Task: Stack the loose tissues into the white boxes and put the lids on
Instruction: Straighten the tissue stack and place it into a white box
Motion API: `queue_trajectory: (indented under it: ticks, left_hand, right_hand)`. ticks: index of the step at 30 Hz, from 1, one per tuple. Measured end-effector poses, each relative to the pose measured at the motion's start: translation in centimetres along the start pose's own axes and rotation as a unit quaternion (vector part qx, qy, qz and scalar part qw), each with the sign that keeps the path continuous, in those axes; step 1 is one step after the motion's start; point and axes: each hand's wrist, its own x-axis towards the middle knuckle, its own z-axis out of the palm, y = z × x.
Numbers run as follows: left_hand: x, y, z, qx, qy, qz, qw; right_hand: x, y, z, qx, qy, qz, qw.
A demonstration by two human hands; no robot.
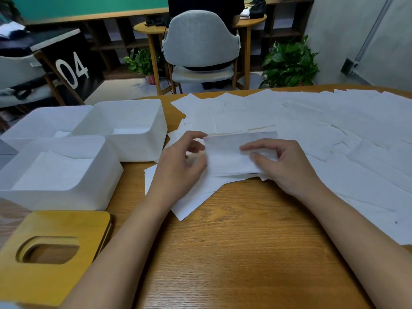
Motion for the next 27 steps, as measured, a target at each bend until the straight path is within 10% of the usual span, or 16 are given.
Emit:
queue_trajectory:
  ticks: [6,27]
  left_hand:
    - [0.3,-1.4,-0.1,0.197,-0.012,-0.009,0.980]
    - [0.0,-0.5,-0.1,0.152,0.012,0.091,0.984]
  right_hand:
    - [0.4,0.6,-0.3,0.000,0.064,0.026,0.998]
    - [0.2,0.0,-0.7,-0.038,0.047,-0.010,0.998]
